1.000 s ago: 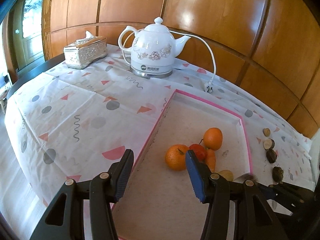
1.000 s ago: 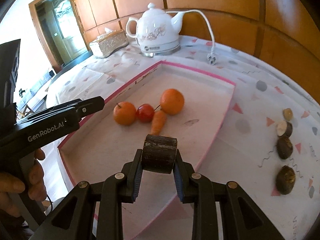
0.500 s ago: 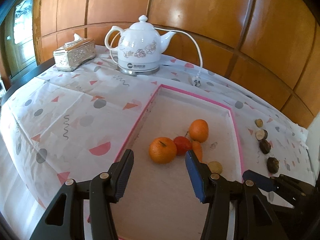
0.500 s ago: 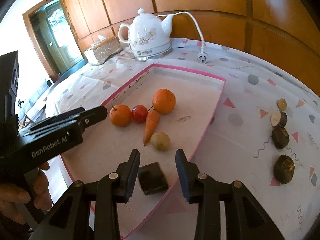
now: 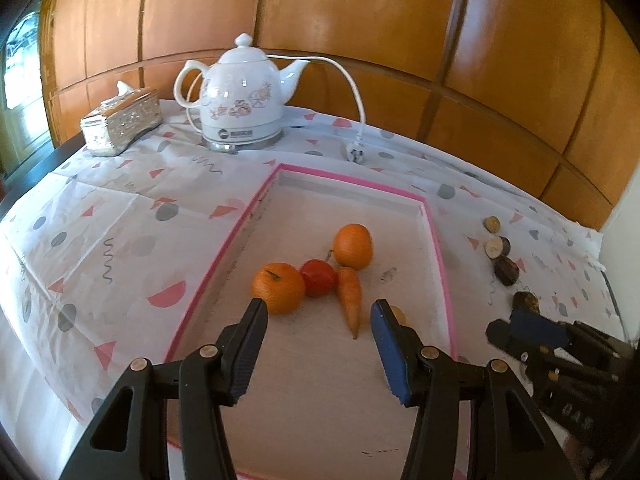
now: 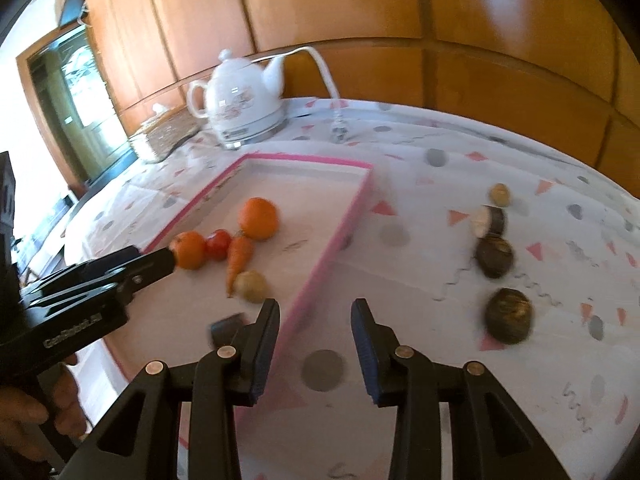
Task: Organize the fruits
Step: 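Move the right tool to the large brown taro and grasp it, then grasp the smaller brown taro with the left tool while the right tool holds its taro, then carry the smaller taro into the tray with the left tool and release it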
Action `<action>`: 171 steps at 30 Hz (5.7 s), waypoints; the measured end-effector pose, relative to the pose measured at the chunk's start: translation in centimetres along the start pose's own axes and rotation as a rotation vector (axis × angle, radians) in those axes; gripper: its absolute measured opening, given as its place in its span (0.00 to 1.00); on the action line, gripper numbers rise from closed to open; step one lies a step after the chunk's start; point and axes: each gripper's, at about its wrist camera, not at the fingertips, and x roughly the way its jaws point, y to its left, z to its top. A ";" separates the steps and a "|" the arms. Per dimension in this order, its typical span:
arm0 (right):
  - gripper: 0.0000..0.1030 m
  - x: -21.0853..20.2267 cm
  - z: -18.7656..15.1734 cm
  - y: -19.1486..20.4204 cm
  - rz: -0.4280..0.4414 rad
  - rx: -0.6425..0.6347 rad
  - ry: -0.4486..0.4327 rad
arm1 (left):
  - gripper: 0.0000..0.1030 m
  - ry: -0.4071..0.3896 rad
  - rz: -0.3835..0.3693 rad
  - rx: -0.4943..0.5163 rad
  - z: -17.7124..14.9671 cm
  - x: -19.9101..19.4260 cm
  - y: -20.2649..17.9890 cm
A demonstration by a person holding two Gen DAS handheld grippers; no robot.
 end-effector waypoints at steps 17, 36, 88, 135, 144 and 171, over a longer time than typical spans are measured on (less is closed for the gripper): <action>0.50 -0.6 -1.7 -10.6 -0.253 0.171 0.032 | 0.53 0.017 -0.081 0.105 -0.7 -0.1 -3.6; 0.48 1.8 -1.8 -13.7 -0.344 0.206 0.057 | 0.53 0.046 -0.129 0.169 -0.1 0.6 -6.9; 0.48 0.3 -4.4 -17.3 -0.377 0.296 -0.030 | 0.53 0.243 -0.261 0.230 3.5 13.4 -22.4; 0.47 -0.3 -6.0 -14.1 -0.445 0.191 -0.017 | 0.41 0.048 -0.201 0.245 -1.3 2.4 -14.7; 0.47 -0.2 -6.0 -13.9 -0.454 0.183 -0.020 | 0.41 -0.024 -0.160 0.219 0.1 -0.2 -12.3; 0.47 0.0 -6.0 -13.7 -0.473 0.166 -0.015 | 0.41 -0.024 -0.033 0.096 1.2 -0.4 -4.3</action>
